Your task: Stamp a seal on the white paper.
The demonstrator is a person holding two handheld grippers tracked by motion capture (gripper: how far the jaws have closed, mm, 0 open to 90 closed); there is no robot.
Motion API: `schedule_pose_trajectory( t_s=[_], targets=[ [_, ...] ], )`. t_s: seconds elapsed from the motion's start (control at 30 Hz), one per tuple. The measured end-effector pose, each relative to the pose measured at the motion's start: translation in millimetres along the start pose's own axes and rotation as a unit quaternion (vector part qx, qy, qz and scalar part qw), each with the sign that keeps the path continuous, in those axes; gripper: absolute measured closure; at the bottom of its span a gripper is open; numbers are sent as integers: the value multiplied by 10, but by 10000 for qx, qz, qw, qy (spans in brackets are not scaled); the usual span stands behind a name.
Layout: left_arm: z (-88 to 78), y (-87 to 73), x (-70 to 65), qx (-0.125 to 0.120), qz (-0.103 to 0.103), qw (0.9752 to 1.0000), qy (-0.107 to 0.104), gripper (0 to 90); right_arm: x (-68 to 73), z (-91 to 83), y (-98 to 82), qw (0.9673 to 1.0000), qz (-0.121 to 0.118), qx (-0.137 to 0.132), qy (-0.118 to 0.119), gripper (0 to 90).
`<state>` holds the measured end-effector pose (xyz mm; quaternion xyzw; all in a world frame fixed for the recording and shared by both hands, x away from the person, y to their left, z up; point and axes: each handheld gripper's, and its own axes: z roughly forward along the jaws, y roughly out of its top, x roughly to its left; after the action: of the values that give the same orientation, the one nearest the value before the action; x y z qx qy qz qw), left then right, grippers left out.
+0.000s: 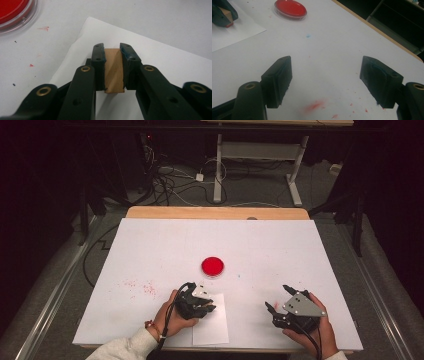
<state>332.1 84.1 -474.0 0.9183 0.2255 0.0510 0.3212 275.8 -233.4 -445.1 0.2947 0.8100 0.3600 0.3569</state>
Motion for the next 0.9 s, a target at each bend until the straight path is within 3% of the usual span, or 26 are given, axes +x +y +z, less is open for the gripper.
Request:
schedule_pose_trajectory(
  t_s=[0.9],
  targets=[
    [3, -8, 4, -3, 68, 10000, -19, 739, -8, 3, -1, 10000, -20, 1, 6, 261]
  ],
)
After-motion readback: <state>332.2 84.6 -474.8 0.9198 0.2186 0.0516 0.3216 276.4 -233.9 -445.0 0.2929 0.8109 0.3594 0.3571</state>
